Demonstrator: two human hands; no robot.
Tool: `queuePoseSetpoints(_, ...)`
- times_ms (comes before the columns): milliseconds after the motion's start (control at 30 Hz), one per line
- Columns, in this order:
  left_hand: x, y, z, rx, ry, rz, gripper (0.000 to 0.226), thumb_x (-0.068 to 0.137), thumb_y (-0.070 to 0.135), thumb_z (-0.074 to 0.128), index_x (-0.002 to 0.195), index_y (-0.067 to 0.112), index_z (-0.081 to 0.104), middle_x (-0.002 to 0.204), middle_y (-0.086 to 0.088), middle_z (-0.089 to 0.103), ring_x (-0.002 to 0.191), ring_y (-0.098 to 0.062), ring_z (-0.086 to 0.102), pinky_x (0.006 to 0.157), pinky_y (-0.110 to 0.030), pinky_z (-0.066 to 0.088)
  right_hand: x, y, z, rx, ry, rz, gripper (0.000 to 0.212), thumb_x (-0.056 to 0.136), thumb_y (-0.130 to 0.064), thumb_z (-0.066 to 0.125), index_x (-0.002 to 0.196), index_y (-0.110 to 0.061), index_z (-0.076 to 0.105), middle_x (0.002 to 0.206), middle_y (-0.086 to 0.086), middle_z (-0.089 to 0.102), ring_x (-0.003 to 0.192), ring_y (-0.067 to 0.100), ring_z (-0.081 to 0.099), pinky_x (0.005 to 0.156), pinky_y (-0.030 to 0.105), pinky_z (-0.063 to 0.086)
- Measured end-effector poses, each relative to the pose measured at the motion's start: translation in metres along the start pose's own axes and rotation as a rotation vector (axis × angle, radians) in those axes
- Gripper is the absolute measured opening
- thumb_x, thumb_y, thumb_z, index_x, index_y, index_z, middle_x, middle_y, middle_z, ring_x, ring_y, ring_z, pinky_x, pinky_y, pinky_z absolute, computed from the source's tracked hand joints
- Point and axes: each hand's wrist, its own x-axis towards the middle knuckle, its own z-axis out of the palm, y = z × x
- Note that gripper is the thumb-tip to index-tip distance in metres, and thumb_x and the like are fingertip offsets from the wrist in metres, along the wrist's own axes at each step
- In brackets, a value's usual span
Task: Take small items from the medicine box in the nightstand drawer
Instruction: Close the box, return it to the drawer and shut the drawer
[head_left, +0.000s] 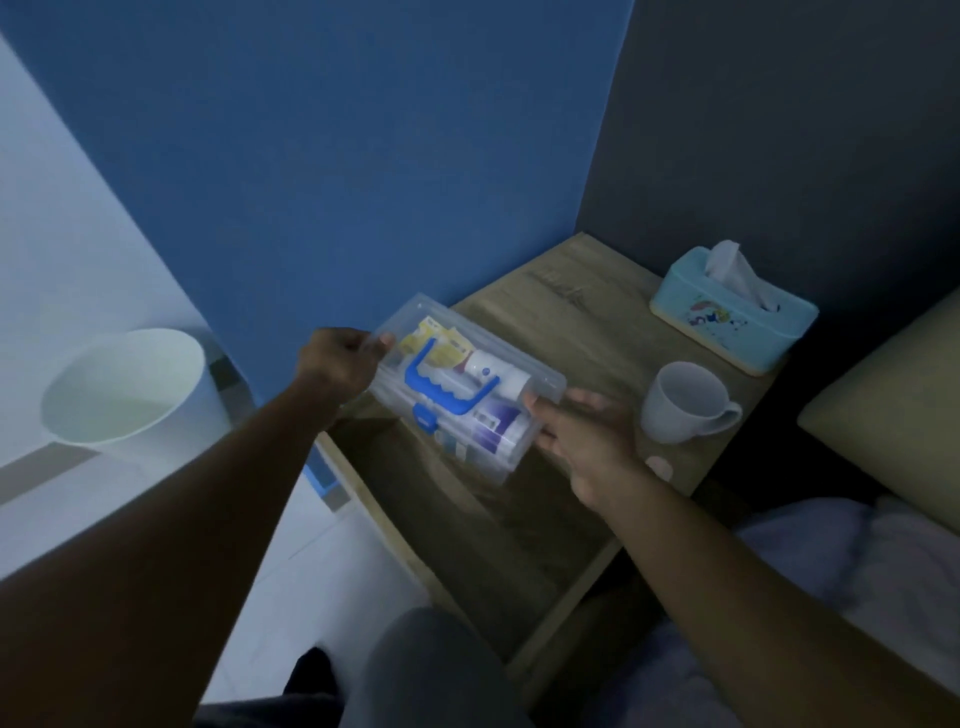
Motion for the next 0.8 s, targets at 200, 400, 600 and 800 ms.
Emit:
queuePoseSetpoints(200, -0.018, -0.042, 0.016, 0.053, -0.119, -0.109, 0.033, 0.095, 0.037, 0.055, 0.103, 0.010, 0.071, 0.106, -0.017, 0.069, 0.102, -0.033, 0.064, 0.094, -0.046, 0.054, -0.024, 0.038, -0.003, -0.020, 0.061, -0.030, 0.064, 0.069, -0.014, 0.088, 0.125, -0.021, 0.058, 0.109, 0.007, 0.073, 0.085, 0.017, 0.077, 0.074, 0.042, 0.065)
queuePoseSetpoints(400, -0.017, -0.058, 0.028, 0.120, -0.123, -0.062, 0.040, 0.100, 0.036, 0.044, 0.116, 0.006, 0.064, 0.114, -0.014, 0.064, 0.107, -0.031, 0.059, 0.099, -0.047, 0.049, -0.035, 0.063, 0.003, -0.042, 0.091, -0.030, 0.061, 0.068, -0.019, 0.088, 0.122, -0.025, 0.060, 0.104, 0.003, 0.077, 0.088, 0.016, 0.077, 0.080, 0.044, 0.063)
queuePoseSetpoints(600, -0.011, -0.081, 0.041, 0.263, -0.228, -0.022, 0.035, 0.100, 0.039, 0.045, 0.109, 0.009, 0.061, 0.090, -0.007, 0.063, 0.077, -0.015, 0.060, 0.060, -0.027, 0.048, -0.022, 0.106, 0.012, 0.004, 0.138, 0.076, 0.060, 0.073, -0.015, 0.084, 0.126, -0.021, 0.058, 0.113, 0.006, 0.073, 0.097, 0.021, 0.073, 0.087, 0.046, 0.060)
queuePoseSetpoints(800, -0.007, -0.105, 0.066, 0.233, -0.316, -0.094, 0.019, 0.099, 0.028, 0.049, 0.106, 0.013, 0.058, 0.091, -0.004, 0.061, 0.072, -0.009, 0.058, 0.053, -0.020, 0.040, 0.009, 0.148, 0.010, -0.020, 0.235, 0.178, 0.058, 0.072, -0.014, 0.083, 0.123, -0.027, 0.059, 0.110, 0.002, 0.070, 0.094, 0.018, 0.072, 0.080, 0.041, 0.063)
